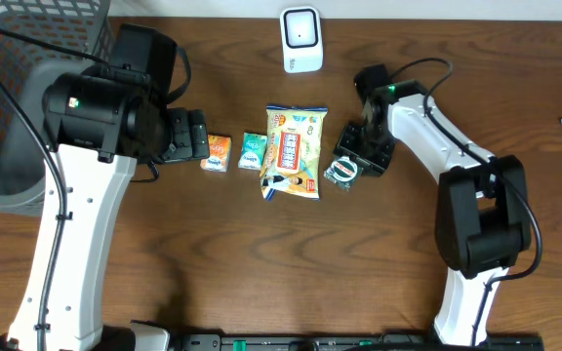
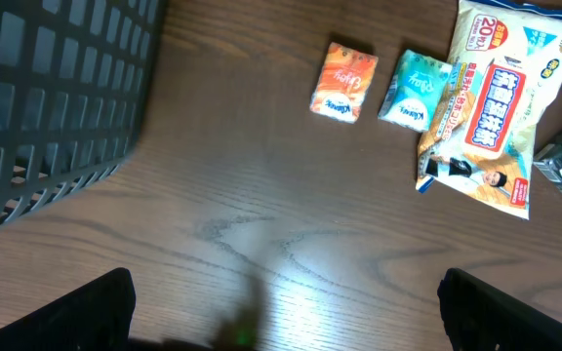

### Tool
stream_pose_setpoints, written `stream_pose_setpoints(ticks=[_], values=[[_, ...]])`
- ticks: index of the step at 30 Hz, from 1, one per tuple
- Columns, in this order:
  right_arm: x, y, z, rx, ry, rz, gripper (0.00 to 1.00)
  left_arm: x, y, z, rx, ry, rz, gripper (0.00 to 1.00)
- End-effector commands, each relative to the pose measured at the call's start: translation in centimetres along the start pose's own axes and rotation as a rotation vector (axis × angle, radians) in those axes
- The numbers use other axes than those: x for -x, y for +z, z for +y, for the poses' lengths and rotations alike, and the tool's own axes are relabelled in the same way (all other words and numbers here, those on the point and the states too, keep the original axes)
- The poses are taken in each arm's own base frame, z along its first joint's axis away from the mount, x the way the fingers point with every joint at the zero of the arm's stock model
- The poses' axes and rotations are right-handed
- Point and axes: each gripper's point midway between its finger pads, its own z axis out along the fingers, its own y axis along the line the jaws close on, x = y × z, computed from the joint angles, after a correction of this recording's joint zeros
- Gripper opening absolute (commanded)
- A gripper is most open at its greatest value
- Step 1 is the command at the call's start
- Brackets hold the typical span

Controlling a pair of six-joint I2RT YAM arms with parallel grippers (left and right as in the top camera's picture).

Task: Scan the item barcode

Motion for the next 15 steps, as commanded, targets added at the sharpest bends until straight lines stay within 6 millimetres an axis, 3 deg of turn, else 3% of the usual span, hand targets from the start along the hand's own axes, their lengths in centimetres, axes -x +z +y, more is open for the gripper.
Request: stream_pose_setpoints(ticks=[1,3,8,15], values=[[-0.3,-0.9,0.4,-0.046,-0.086,-0.058,0.73,-0.1,0.1,0.1,0.007,-0.003,0.006,0.98],[-0.5,-0.7,0.3,-0.085,-0.107,-0.082,0.86,-0.1,0.1,0.1,0.007,-0.004,0.005,0.98],[-0.7,0.2,1.2,-0.105,-0.068,-0.128,0.91,-0.1,0.1,0.1,0.007,-0.003,0.005,0.98],[0.3,0.8,0.2,-0.181,0.017,-0.212,0.94,-0.1,0.1,0.1,0.007,-0.003,0.006,0.98]])
